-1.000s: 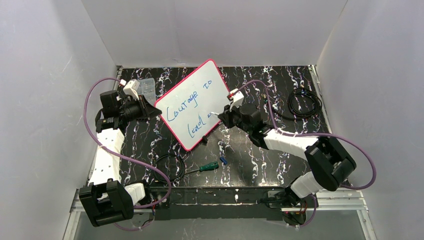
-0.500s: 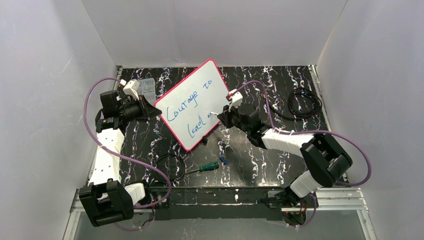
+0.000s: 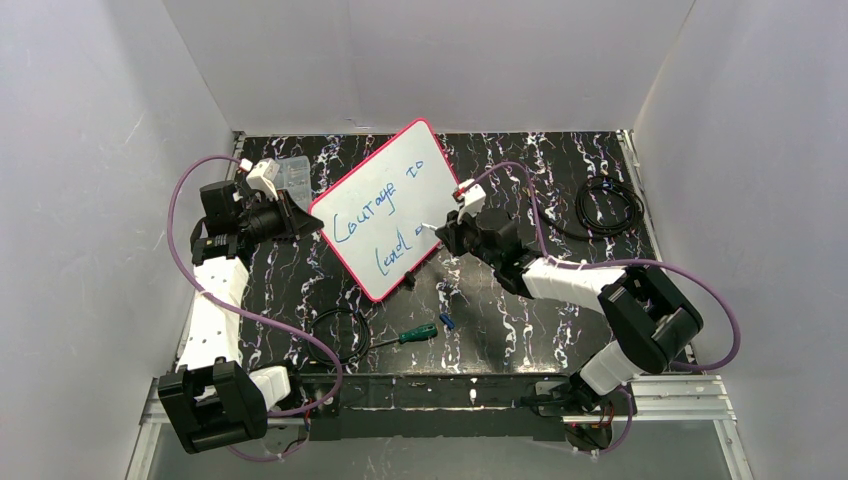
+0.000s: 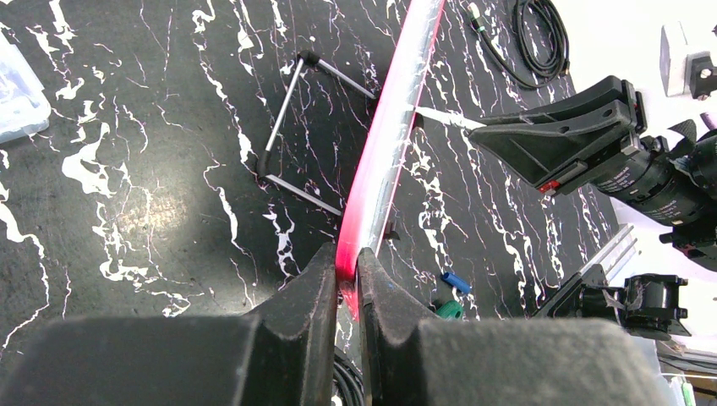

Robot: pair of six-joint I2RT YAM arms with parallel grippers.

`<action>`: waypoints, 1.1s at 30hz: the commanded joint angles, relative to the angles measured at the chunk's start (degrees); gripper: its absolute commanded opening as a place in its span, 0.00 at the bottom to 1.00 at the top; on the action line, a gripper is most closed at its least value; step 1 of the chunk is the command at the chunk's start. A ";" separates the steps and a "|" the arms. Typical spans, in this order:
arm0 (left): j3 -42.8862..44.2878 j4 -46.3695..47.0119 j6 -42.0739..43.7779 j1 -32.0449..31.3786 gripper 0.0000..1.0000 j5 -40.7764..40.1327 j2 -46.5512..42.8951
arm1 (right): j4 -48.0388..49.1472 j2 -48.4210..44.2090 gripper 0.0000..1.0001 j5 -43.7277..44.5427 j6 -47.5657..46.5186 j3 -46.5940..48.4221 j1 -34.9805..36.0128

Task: Write a sentence on the whiteboard

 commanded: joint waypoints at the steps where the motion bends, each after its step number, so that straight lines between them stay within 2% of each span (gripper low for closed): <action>1: -0.67 -0.09 0.94 -0.22 0.00 -0.16 -0.45 | 1.43 -0.28 0.01 0.41 -0.20 -1.55 0.17; 8: -0.78 -0.05 0.89 -0.28 0.00 -0.11 -0.39 | 1.28 0.12 0.01 0.97 -0.08 -2.59 0.17; 18: -0.65 0.00 0.86 -0.33 0.00 -0.11 -0.40 | -2.25 -0.09 0.01 0.66 -1.44 3.12 0.12; 33: -0.74 -0.01 0.85 -0.32 0.00 -0.11 -0.48 | -3.25 0.96 0.01 2.27 -2.99 6.26 0.17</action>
